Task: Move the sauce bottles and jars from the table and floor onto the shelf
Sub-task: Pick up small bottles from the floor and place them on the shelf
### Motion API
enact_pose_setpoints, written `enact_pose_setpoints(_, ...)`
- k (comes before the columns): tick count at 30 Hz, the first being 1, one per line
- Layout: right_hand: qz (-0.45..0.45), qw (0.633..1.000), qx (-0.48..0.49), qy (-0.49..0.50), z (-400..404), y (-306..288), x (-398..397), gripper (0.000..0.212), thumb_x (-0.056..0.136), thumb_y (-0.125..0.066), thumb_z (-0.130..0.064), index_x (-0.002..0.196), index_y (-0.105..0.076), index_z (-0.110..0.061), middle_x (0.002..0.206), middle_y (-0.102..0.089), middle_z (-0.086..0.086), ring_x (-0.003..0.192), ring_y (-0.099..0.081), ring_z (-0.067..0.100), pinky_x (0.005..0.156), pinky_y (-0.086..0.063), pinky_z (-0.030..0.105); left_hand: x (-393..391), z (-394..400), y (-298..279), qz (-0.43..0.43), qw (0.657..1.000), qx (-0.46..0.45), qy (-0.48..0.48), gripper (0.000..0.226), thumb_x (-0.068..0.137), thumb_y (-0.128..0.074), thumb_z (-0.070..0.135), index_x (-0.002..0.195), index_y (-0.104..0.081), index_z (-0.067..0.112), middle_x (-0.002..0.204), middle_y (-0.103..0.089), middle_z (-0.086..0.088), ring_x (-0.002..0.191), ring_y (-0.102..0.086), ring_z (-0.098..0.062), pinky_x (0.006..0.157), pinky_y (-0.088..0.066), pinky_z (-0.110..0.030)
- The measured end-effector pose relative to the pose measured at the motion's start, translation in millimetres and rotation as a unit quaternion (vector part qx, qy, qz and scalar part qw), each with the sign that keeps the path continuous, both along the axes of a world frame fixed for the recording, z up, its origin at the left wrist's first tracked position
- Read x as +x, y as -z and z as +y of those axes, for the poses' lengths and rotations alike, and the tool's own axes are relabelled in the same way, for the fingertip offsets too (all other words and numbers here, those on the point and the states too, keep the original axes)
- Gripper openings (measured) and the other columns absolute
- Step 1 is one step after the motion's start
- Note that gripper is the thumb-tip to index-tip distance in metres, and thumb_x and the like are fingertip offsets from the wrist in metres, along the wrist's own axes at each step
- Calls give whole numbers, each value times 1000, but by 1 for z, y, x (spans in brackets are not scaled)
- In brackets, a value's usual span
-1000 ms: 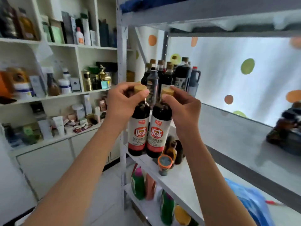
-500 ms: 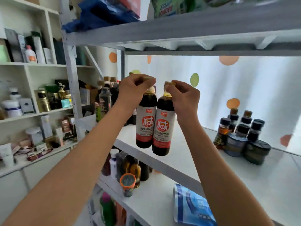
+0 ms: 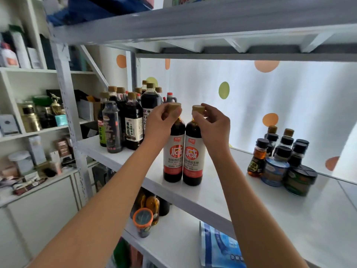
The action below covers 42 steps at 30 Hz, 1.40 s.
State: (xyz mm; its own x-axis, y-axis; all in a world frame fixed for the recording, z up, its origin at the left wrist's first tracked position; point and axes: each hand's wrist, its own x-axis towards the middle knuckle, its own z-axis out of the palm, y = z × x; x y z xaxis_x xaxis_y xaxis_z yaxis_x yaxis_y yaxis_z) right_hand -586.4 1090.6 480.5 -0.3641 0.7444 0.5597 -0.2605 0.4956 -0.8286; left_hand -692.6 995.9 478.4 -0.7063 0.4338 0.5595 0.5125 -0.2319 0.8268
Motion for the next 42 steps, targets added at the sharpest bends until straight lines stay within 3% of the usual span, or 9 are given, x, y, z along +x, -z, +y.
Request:
enact_pose_setpoints(3,-22,1000,15,0,1,8,-2,26,85,-69,-34,111,-72,-34,89,-74,-10,77,-66,12,86,-57,41,-1,-7,20,-19,1000,-10,19,24,90,-65,40,113,-65,32,110,-68,7,104,-64,-9,94,-53,-42)
enact_pose_setpoints(6,-20,999,6,-35,-5,25,0,13,91,-62,-36,100,-72,-33,100,-71,6,89,-70,15,89,-57,46,5,-13,39,7,997,-18,74,44,90,-66,27,129,-51,42,122,-62,14,108,-59,4,92,-53,-27)
enact_pose_setpoints(9,3,998,-9,-68,-10,40,5,15,99,-58,-26,113,-65,-27,101,-72,-6,91,-69,3,80,-58,27,10,-12,74,-12,992,-65,111,85,85,-72,14,143,-20,48,131,-53,16,115,-55,2,85,-52,-19)
enact_pose_setpoints(11,-21,996,-7,-86,-12,53,8,38,99,-59,-26,135,-50,-29,113,-70,-8,101,-69,5,80,-58,23,13,-10,101,-41,989,-98,103,76,85,-73,18,138,-22,41,125,-53,15,119,-54,-7,85,-51,-20)
enact_pose_setpoints(14,-104,991,-6,-80,-11,85,13,56,94,-66,-28,143,-40,-36,124,-67,-10,110,-66,9,90,-59,35,15,-11,125,-73,988,-137,24,61,82,-75,30,129,-37,33,120,-54,13,115,-54,-11,86,-46,-20)
enact_pose_setpoints(18,-160,984,-49,-68,-12,116,23,58,87,-75,-29,137,-46,-36,122,-67,-13,110,-65,7,96,-57,39,8,-9,125,-62,986,-156,-6,68,71,-81,45,128,-48,31,123,-55,3,111,-56,-14,96,-51,-39)
enact_pose_setpoints(24,-178,983,-26,-35,-14,118,23,54,85,-76,-24,133,-51,-29,121,-65,-10,108,-62,2,81,-54,14,6,-19,120,-47,981,-188,-25,72,66,-85,44,125,-48,25,126,-62,3,99,-56,-10,90,-48,-29)
enact_pose_setpoints(30,-248,968,31,19,-3,115,27,56,74,-85,-37,124,-60,-29,108,-71,-15,95,-66,3,80,-56,26,-4,-20,116,-29,975,-218,-43,71,64,-86,47,113,-39,28,125,-63,2,107,-63,-18,88,-51,-29)
enact_pose_setpoints(42,-269,962,-43,-35,40,97,-18,59,72,-89,-27,125,-63,-19,108,-72,-5,96,-70,15,87,-60,38,-60,40,111,-25,977,-211,8,59,73,-83,35,120,-50,22,121,-64,-1,105,-64,-21,92,-54,-43)
